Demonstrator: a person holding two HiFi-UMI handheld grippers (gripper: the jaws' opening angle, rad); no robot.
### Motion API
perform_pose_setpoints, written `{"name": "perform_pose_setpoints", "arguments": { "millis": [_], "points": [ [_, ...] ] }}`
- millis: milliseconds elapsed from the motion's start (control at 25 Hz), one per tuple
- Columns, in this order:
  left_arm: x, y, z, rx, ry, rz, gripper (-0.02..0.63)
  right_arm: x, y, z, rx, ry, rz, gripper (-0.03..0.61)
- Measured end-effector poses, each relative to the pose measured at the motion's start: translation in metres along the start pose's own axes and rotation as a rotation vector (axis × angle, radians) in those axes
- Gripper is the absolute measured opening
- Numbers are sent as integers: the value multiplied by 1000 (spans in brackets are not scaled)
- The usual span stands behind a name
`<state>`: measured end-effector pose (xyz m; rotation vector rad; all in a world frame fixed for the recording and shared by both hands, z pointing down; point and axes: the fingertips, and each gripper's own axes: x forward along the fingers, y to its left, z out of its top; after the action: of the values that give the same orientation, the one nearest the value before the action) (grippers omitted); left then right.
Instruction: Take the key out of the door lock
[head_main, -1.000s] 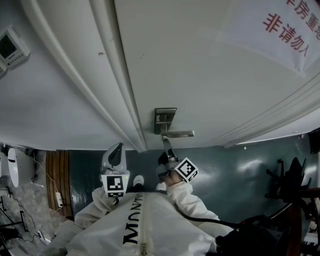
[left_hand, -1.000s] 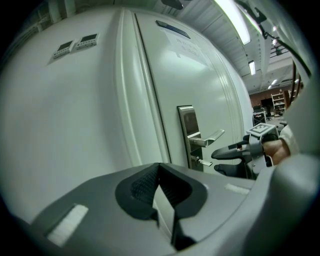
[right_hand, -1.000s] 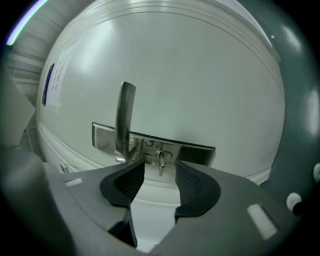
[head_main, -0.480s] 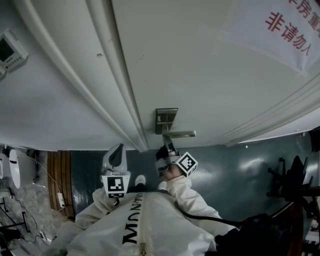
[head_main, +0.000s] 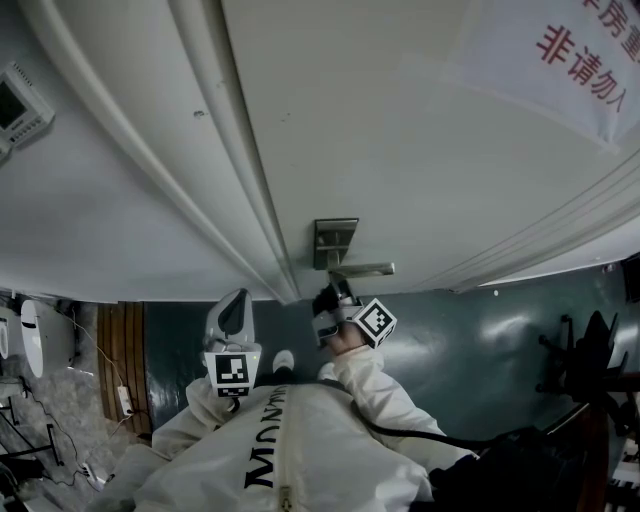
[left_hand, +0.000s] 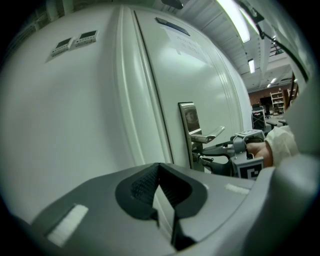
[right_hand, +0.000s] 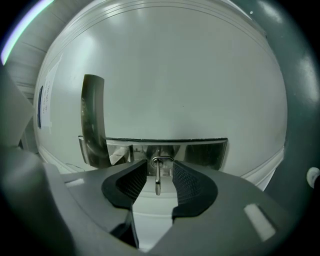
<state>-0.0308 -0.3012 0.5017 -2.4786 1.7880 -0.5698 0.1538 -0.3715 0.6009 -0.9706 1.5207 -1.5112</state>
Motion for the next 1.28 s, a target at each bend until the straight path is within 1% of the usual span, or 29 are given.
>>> {"name": "perform_pose_setpoints", "arguments": {
  "millis": [160,280,480,680,880,1000,1280],
  "points": [
    [2,-1,0,-4,1,-3,0,2,0,-1,5,6,6,130],
    [3,-1,-1,-3,6,-6,0,2,-2,-1,21,2,-9,112],
    [5,-3,-2,-3,10,-15,0,4,-1,0,16,0,-18,52],
    [5,-4,-4,-7,11,-17,0,5,0,0,20,-5,-23,20],
    [3,-3,-5,-10,14,-15,0,6,2,1,26,-7,-11,11],
    [3,-4,-5,-6,12,-16,0,5,1,1,24,-5,-25,11],
    [-3,-6,-5,-5,10,-17,0,4,0,1,33,-15,-27,12]
  ]
}}
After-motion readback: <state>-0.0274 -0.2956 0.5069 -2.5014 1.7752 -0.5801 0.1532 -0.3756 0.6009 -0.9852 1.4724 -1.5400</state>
